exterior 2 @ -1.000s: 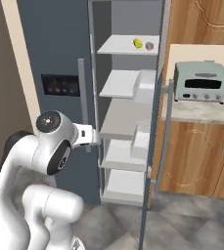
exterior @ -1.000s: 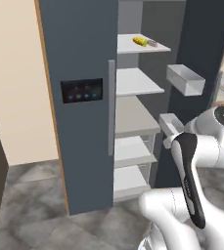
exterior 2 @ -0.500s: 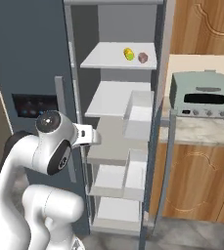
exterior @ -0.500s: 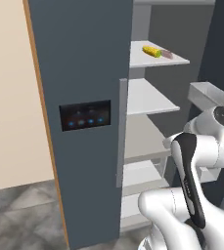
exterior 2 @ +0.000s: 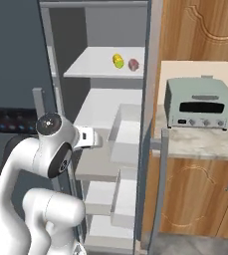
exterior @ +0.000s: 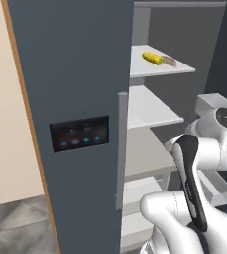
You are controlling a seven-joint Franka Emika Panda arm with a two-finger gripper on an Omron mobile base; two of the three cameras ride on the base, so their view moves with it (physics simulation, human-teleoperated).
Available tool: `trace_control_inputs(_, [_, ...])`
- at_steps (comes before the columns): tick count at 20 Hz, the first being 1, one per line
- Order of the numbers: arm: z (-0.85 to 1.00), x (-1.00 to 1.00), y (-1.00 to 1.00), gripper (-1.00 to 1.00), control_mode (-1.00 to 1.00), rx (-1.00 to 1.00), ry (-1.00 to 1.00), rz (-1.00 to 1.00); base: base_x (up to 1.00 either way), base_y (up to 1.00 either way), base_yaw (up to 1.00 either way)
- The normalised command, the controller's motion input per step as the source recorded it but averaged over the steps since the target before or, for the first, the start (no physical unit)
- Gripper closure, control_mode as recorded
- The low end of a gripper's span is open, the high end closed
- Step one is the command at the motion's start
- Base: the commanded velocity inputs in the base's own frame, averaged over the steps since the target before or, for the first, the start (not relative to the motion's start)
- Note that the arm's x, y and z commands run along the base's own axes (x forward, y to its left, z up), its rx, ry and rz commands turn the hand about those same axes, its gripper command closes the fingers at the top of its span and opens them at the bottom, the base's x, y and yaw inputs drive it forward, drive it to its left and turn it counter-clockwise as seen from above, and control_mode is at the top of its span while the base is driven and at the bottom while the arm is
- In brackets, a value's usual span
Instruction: Place one corn and one steak in each tupperware on the nearby counter, to pack two identical lunches.
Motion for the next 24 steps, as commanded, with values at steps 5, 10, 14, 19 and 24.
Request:
trace_control_inputs(5, [0.00,0.00,0.00,-1.00,1.00,0.00,0.00,0.00,0.43,-0.28,-0.06])
trace_control_inputs(10, [0.00,0.00,0.00,-1.00,1.00,0.00,0.00,0.00,0.65,0.00,-0.05])
trace_control_inputs(14, [0.00,0.00,0.00,-1.00,1.00,0.00,0.00,0.00,0.41,0.02,-0.08])
trace_control_inputs(19, [-0.01,0.00,0.04,-1.00,-1.00,0.00,0.00,-0.03,0.26,0.06,-0.10])
trace_control_inputs(24, [0.28,0.00,0.19,-1.00,-1.00,0.00,-0.08,-0.11,0.00,0.00,0.00])
